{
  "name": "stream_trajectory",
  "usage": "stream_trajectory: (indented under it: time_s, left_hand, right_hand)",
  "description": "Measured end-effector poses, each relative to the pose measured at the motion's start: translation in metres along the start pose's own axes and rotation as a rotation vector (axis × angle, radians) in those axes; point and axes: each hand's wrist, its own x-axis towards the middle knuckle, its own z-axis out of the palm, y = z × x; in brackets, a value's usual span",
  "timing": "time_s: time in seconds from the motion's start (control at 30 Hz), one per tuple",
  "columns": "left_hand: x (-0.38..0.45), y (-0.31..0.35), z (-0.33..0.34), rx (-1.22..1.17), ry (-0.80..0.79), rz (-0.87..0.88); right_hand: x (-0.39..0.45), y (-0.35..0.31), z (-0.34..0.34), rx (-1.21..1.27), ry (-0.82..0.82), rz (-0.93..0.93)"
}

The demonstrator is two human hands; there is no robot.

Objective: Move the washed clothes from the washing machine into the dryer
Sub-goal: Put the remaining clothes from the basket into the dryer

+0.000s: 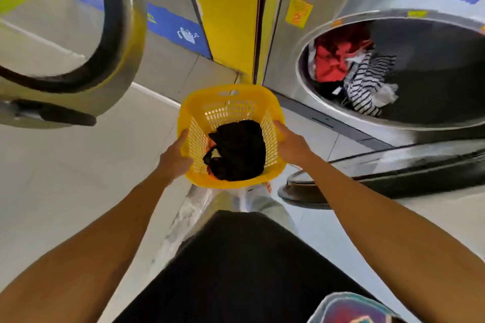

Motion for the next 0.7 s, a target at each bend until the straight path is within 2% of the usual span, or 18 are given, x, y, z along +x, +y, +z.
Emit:
stream_trajectory:
  time_s: [0.13,0.27,0.5,0.7]
  left_hand:
    - [0.002,-0.005,0.009,-0.018,-0.005,0.030]
    - [0.011,0.004,0.019,-0.102,-0.108,0.031]
    - [0.036,0.007,0.058,-0.024,-0.232,0.036]
    - [0.043,0.011,0.063,0.025,-0.284,0.077]
  right_hand:
    - [0.007,0.011,0.013,-0.011,-0.035,0.019]
    - [-0.003,0.032,0.031,-0.014,-0.031,0.110]
    - [-0.019,0.069,0.048,0.034,-0.011,0.205]
    - [-0.038,0.072,0.073,0.134,-0.005,0.330]
